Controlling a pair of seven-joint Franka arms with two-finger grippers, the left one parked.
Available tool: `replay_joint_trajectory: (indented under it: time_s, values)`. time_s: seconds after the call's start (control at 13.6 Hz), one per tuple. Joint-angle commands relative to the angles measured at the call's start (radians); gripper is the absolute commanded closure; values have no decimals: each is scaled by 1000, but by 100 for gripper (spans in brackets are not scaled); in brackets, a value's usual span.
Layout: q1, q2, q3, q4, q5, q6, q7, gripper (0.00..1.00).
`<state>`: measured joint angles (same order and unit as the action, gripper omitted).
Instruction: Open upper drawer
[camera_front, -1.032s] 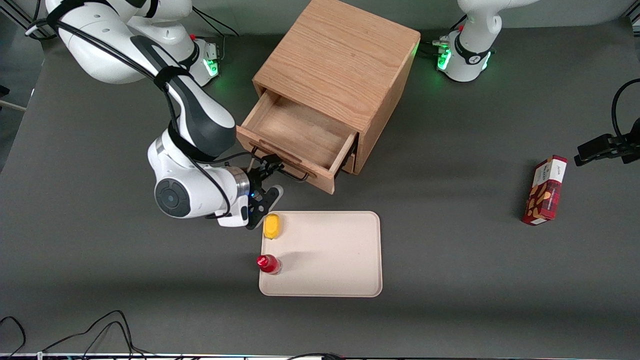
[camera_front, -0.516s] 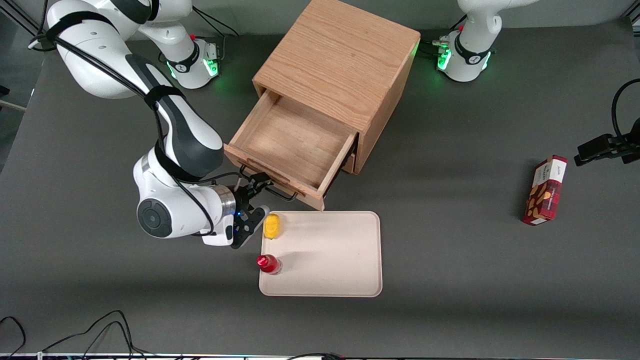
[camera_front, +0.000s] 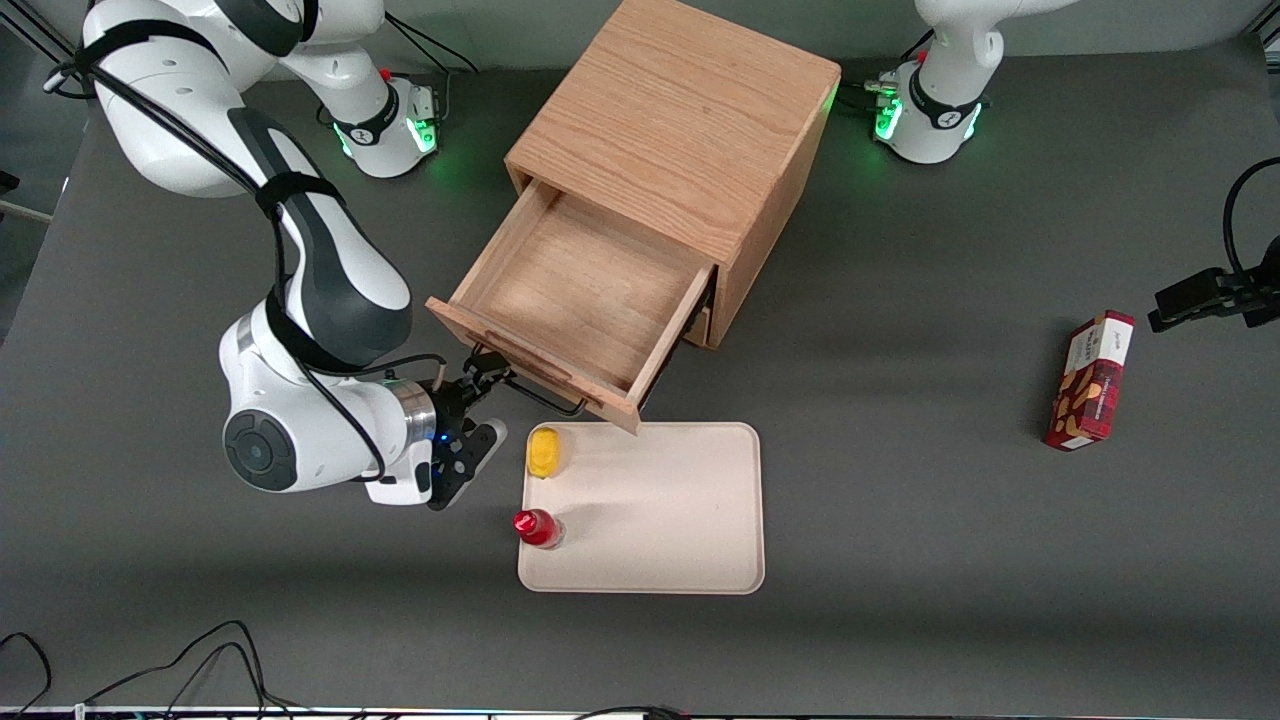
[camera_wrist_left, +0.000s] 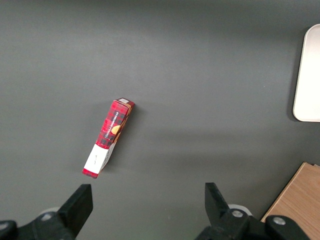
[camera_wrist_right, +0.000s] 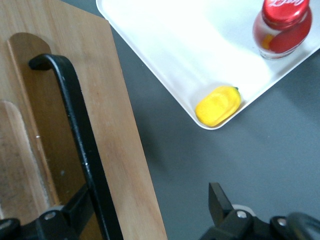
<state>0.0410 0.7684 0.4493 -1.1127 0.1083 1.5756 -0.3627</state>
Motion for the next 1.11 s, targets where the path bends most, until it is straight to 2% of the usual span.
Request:
replay_joint_trajectory:
  time_s: [0.0,0.44,0.66,0.74,0.81,0.88,1.03]
  values:
    - [19,63,-4,96,-22,-17,-21,0]
    - [11,89,-4,166,-18,-23,-21,0]
    - [-4,5,-3,192,-21,-55,-18,0]
    - [-3,-68,-9,191,-38,-52,-18,0]
    - [0,-136,-11,186,-106,-58,-21,0]
    - [-6,-188,0,180,-140,-102,-21,0]
    - [-21,-286,-33,174,-162,-248,-10,0]
